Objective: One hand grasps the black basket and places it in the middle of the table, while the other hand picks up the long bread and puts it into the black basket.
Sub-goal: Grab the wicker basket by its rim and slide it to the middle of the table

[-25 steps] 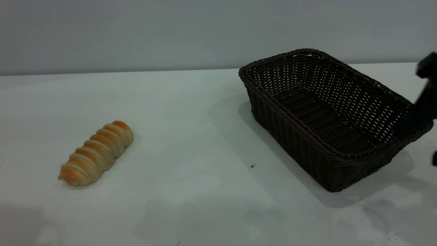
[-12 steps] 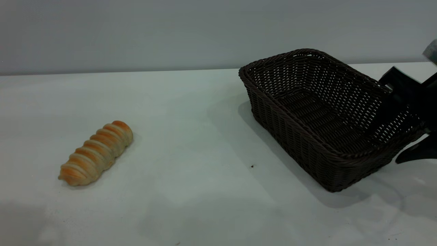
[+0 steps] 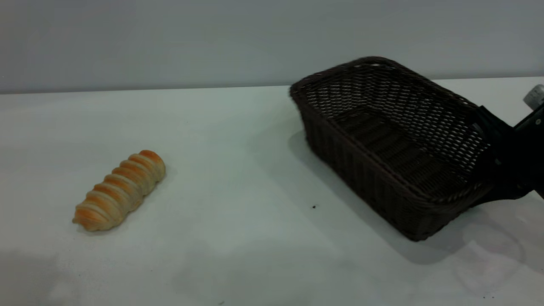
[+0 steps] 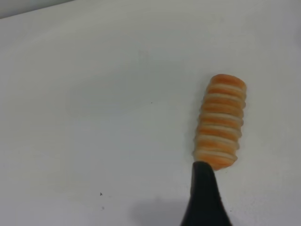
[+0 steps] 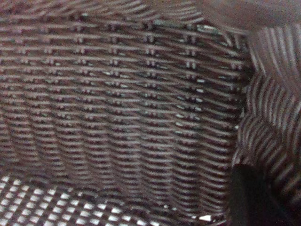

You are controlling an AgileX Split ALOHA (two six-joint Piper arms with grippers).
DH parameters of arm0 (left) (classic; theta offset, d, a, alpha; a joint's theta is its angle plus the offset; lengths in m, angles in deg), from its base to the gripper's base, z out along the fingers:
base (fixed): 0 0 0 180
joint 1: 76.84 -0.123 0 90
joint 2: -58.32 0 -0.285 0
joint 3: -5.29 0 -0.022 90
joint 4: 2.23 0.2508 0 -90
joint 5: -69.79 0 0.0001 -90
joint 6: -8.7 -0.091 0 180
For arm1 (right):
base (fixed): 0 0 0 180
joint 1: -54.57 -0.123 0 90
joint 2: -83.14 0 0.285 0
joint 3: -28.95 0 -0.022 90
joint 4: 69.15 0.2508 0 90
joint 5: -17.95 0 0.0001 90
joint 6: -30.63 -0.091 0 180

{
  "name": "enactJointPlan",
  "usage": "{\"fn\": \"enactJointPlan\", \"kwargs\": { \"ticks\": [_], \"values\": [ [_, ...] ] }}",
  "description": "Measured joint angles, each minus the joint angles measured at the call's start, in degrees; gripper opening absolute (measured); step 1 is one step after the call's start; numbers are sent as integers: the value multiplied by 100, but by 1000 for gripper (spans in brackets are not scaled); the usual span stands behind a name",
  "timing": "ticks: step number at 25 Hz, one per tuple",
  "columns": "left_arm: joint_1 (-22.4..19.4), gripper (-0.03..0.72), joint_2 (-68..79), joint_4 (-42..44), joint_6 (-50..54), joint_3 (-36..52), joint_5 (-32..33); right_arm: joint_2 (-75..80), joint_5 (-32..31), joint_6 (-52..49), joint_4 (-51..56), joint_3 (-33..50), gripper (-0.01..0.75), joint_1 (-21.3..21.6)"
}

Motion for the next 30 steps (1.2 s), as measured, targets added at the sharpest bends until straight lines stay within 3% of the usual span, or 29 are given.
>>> {"fn": "enactJointPlan", "kwargs": {
  "ticks": [4, 11, 19, 21, 27, 30],
  "values": [
    [0, 551, 0, -2, 0, 0, 0, 70, -581, 416, -859, -605, 94, -107],
    [0, 551, 0, -24, 0, 0, -194, 575, -1854, 528, -2814, -2332, 94, -876],
    [0, 551, 395, -334, -7, 0, -321, 1471, -2226, 633, -3364, -3601, 105, -1059],
    [0, 551, 635, -489, -7, 0, -407, 1484, -2288, 652, -3513, -3667, 137, -1066],
    [0, 551, 1661, -853, -7, -18, -1091, 1450, -2610, 724, -3701, -3673, 383, -1059],
    [0, 551, 2358, -893, -7, -58, -1344, 1158, -2942, 869, -3819, -3673, 468, -1059]
  ]
}}
